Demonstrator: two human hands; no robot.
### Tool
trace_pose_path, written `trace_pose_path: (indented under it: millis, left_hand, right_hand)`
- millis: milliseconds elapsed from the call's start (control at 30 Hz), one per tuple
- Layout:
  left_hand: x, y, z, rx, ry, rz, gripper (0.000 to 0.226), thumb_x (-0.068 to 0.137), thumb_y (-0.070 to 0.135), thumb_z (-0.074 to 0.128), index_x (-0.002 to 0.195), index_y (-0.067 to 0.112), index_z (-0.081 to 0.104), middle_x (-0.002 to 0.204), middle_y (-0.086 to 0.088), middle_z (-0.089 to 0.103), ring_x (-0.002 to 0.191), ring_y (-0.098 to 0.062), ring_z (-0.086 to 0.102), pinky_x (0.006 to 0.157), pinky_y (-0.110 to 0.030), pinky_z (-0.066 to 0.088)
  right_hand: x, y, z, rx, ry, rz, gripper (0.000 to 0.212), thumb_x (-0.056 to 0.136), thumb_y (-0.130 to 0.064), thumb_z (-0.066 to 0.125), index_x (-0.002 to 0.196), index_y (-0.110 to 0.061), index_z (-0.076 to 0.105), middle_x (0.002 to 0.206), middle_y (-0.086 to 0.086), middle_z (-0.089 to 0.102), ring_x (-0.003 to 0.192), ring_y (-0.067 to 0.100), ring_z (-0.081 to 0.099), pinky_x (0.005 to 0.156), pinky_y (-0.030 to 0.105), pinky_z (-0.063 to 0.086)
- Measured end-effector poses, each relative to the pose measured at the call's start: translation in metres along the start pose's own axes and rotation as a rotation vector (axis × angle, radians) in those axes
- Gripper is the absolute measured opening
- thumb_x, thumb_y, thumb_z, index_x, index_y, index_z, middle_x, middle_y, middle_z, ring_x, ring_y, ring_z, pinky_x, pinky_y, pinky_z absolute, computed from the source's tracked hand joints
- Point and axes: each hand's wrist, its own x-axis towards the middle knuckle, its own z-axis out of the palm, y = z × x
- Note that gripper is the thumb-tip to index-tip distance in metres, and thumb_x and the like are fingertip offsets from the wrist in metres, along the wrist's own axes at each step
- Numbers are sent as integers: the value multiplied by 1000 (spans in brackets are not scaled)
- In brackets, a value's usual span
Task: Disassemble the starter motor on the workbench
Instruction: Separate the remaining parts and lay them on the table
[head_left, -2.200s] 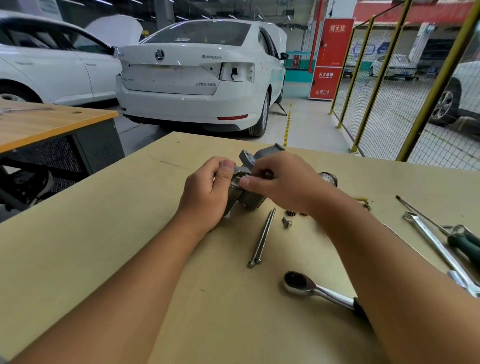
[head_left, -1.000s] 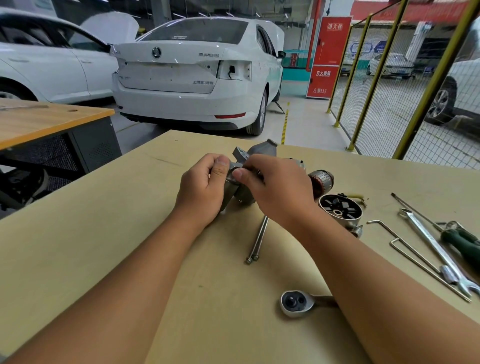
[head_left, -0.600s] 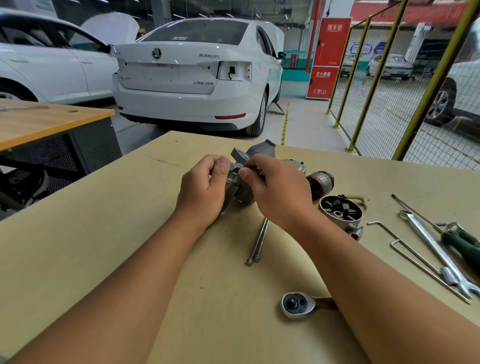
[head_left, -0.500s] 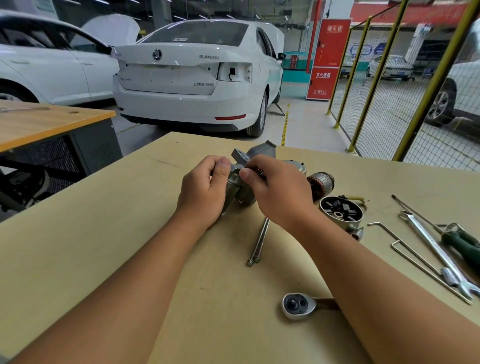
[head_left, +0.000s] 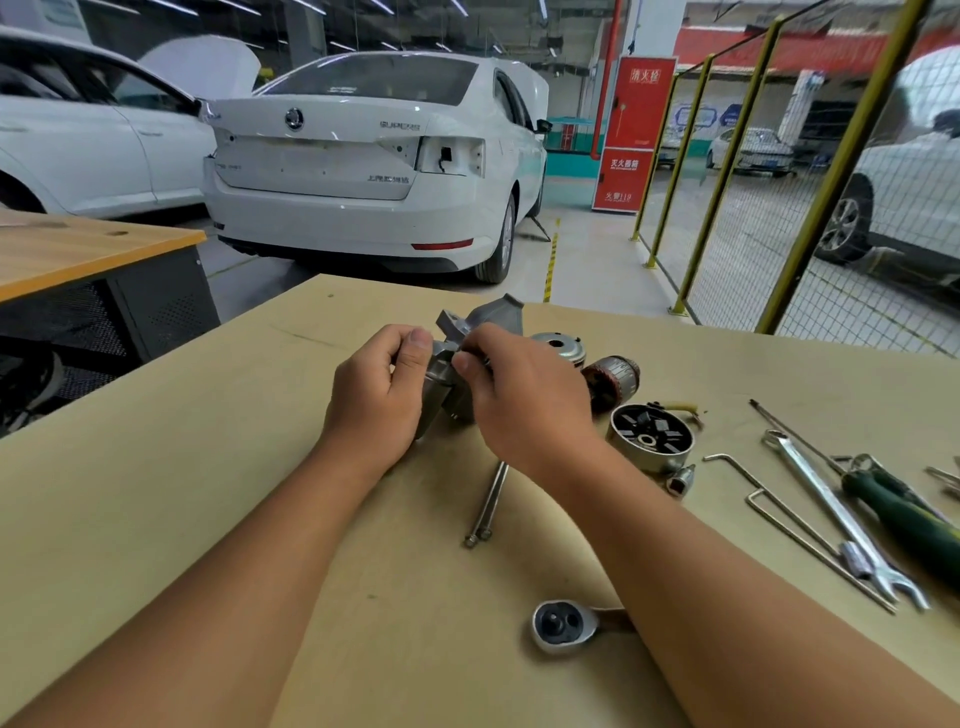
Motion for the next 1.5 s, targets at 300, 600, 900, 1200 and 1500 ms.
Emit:
trace_pose_path:
  millis: [300,600,900,1200,1500]
  left_hand:
    - [0,1,-3,-16,7,-27,43,99,52,41,101,20,70,81,-5,70,77,-17,60,73,-33,48]
    - [2,-5,-3,-19,13,-41,26,109,38,50,94,25,67,63,10,58,61,-2,50,58,-13,38]
    - [2,1,-8,-18,6,-40,30,109,36,51,92,21,72,58,6,48,59,-7,44,57,-15,37]
    - [5,0,-16,19,-46,-53,40,108,42,50,72,25,59,53,11,41,55,-9,38,53,-21,32]
    - [7,-3,-30,-15,-138,-107,32,104,52,53,100,34,79,86,1,76,84,-19,67,77,-26,54]
  right_hand:
    - [17,11,-50,187,-147,95,19,101,-38,54,94,-21,61,79,-4,62,74,20,59,61,33,47]
    - [-49,49,-39,-124,-447,101,33,94,-48,53,74,-22,55,70,-4,58,65,14,56,55,34,44]
    - [-62,50,-26,-207,-271,-27,26,92,-57,52,88,-32,59,78,-14,49,72,11,49,50,24,27]
    - [-63,49,-26,-199,-269,-31,26,94,-59,54,96,-34,62,81,-14,48,76,9,50,53,23,31]
    - [-62,43,-30,-94,-161,-10,28,91,-56,51,98,-33,65,92,-15,57,82,8,53,66,31,48]
